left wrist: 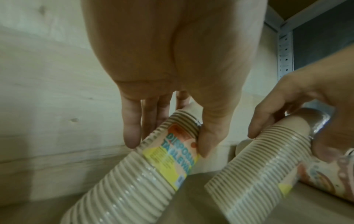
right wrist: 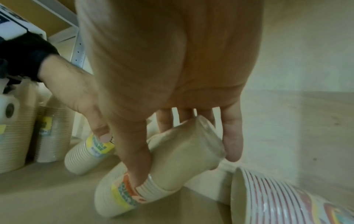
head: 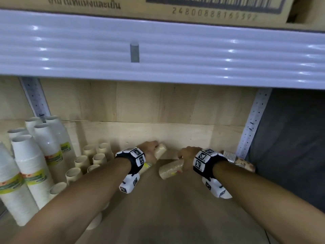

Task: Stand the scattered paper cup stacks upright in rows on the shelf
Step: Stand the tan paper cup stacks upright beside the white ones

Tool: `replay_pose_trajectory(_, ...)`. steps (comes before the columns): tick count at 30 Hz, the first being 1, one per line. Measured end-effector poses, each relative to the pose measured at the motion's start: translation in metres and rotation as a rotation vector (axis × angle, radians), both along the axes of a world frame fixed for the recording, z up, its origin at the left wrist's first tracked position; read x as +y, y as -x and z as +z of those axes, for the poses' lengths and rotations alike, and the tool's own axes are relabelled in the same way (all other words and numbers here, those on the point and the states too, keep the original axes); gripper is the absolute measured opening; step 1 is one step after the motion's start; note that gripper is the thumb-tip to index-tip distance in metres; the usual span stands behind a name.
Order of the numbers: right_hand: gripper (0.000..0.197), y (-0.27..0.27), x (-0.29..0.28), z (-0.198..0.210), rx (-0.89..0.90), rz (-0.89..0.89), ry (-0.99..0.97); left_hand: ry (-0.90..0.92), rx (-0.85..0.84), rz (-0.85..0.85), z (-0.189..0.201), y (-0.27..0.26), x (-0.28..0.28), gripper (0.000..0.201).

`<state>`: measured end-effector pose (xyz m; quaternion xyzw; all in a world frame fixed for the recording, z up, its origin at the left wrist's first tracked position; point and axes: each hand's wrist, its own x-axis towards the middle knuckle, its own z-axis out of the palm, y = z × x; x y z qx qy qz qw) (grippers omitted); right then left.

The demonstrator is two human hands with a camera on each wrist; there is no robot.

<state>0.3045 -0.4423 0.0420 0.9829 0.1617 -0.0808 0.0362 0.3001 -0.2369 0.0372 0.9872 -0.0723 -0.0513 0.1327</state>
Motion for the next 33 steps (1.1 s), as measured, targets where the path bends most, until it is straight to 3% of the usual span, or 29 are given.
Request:
replay_pose_trajectory(4, 0.053, 0.011, 0.006, 0.016, -0.012, 0.048, -0.085, 0.062, -0.001, 0.029, 0.010, 0.011, -0.002, 0.056)
replay_pose_trajectory(9, 0.047, 0.027, 0.020, 0.032, -0.015, 0.094, -0.121, 0.184, 0.025, 0.051, 0.018, 0.023, -0.002, 0.064)
replay_pose_trajectory(19, 0.046, 0.035, 0.036, 0.048, 0.051, 0.129, -0.192, 0.392, 0.073, 0.025, 0.006, 0.038, 0.004, 0.053)
replay_pose_trajectory(27, 0.035, 0.034, 0.040, 0.052, 0.002, 0.104, -0.233, 0.443, 0.100, 0.041, 0.005, 0.038, 0.010, 0.048)
replay_pose_trajectory(33, 0.038, 0.032, 0.041, 0.052, -0.032, 0.100, -0.251, 0.450, 0.013, 0.099, 0.024, 0.035, 0.004, 0.042)
